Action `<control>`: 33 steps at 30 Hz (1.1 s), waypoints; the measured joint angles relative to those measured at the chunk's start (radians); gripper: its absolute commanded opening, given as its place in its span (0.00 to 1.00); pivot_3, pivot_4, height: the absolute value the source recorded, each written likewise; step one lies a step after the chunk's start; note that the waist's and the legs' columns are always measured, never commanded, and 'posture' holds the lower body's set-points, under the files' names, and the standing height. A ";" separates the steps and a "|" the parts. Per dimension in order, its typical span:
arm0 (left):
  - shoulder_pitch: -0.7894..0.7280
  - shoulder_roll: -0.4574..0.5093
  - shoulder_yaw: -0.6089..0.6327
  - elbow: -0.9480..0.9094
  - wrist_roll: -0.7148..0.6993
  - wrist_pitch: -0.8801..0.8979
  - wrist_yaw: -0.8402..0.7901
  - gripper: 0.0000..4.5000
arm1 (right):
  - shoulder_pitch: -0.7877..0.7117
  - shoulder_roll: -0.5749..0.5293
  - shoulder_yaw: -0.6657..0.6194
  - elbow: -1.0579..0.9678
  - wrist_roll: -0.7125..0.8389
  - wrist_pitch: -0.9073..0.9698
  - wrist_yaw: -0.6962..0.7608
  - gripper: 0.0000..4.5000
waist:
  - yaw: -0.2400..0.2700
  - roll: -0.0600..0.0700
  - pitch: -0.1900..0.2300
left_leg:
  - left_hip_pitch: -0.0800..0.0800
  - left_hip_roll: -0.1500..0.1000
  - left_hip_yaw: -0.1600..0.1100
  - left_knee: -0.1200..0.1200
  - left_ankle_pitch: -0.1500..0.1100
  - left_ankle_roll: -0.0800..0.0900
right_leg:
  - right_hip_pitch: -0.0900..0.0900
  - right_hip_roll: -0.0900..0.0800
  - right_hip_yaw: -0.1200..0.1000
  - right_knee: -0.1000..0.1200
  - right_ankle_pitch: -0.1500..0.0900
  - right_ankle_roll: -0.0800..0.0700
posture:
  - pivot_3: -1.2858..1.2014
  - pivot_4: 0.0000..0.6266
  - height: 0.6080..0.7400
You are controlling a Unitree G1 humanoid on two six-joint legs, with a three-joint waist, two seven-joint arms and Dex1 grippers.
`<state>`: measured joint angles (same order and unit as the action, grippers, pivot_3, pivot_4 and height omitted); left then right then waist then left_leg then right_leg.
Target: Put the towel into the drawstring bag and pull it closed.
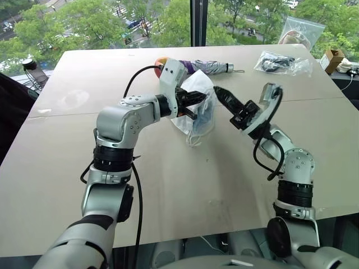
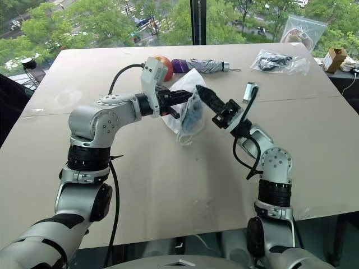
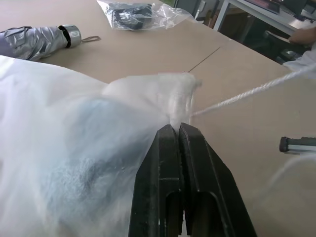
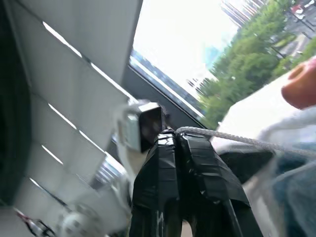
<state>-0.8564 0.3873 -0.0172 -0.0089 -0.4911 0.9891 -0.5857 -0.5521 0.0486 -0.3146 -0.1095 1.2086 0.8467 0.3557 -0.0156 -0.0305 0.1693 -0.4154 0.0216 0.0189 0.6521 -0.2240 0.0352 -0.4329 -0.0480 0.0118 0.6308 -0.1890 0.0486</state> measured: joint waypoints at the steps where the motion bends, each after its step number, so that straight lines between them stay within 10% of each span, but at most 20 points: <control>1: 0.002 0.000 -0.001 0.000 0.000 0.000 0.000 0.00 | -0.008 0.014 -0.010 0.001 0.030 -0.004 -0.022 0.01 | 0.000 0.000 0.000 | 0.000 0.000 0.000 0.000 0.000 0.000 | 0.000 0.000 0.000 0.000 0.000 0.000 | 0.52 0.24 1.00; 15: 0.129 0.023 -0.099 -0.054 0.041 -0.082 -0.034 0.00 | -0.187 0.084 -0.135 0.160 0.217 -0.408 -0.323 0.01 | -0.006 0.001 0.000 | 0.000 0.000 0.001 -0.001 0.000 0.000 | -0.001 0.000 0.001 0.001 0.000 0.000 | 0.52 0.24 1.00; 21: 0.147 0.007 -0.059 -0.044 0.101 -0.294 -0.021 0.57 | -0.190 0.084 -0.119 0.203 0.215 -0.438 -0.345 0.00 | -0.004 0.001 0.001 | 0.000 0.001 0.001 -0.001 0.000 0.000 | -0.001 0.000 0.001 0.001 0.000 0.000 | 0.52 0.24 1.00; 33: 0.487 0.326 0.059 -0.292 -0.031 -0.151 -0.198 0.57 | -0.189 0.084 -0.071 0.198 0.201 -0.483 -0.387 0.00 | -0.028 0.004 0.002 | 0.001 0.003 0.001 -0.002 0.000 0.000 | -0.002 -0.001 0.001 0.001 0.000 0.000 | 0.52 0.24 1.00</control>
<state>-0.3696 0.7138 0.0421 -0.3008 -0.5223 0.8384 -0.7836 -0.7413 0.1327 -0.3860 0.0882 1.4101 0.3636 -0.0308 -0.0436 -0.0266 0.1713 -0.4147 0.0244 0.0197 0.6496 -0.2240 0.0352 -0.4346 -0.0486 0.0131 0.6320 -0.1893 0.0484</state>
